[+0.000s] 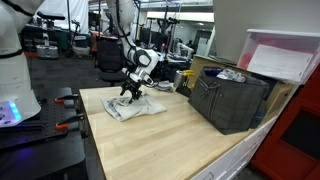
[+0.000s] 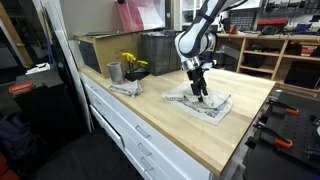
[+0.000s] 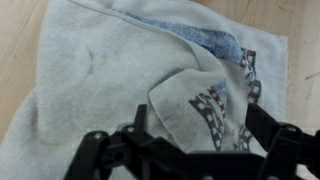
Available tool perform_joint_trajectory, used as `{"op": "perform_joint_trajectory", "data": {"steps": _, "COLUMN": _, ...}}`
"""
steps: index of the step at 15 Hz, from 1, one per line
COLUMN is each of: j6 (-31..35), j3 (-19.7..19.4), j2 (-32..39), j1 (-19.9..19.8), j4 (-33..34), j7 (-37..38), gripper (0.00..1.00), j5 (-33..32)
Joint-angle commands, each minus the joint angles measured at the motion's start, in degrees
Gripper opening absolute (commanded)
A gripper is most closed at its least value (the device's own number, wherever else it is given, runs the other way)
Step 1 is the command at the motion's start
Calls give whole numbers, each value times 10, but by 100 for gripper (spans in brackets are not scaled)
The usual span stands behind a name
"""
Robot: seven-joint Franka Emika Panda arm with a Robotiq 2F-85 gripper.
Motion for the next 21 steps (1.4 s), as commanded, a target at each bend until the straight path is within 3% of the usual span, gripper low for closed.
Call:
{"op": "perform_joint_trajectory", "data": {"steps": 1, "j6": -18, "j3": 8, "j2": 26, "j1": -6, "j4": 31, "j7": 10, "gripper": 100, "j5": 25}}
{"op": "perform_joint_trajectory", "data": {"steps": 16, "j6": 10, "j3": 30, "j2": 35, "j1": -16, "j4": 44, "j7": -57, "gripper": 100, "j5": 38}}
{"op": "perform_joint_trajectory", "data": {"steps": 17, "j6": 7, "j3": 32, "j2": 35, "j1": -18, "j4": 45, "j7": -63, "gripper": 97, "j5": 38}}
{"op": "perform_joint_trajectory", "data": {"steps": 18, "j6": 2, "j3": 34, "j2": 37, "j1": -21, "j4": 47, "j7": -69, "gripper": 74, "j5": 39}}
{"op": "perform_joint_trajectory", "data": {"steps": 19, "j6": -2, "j3": 33, "j2": 37, "j1": -21, "j4": 48, "j7": -72, "gripper": 73, "j5": 37}}
{"op": "perform_joint_trajectory", "data": {"steps": 21, "j6": -3, "j3": 33, "j2": 36, "j1": -22, "j4": 47, "j7": -79, "gripper": 61, "j5": 35}}
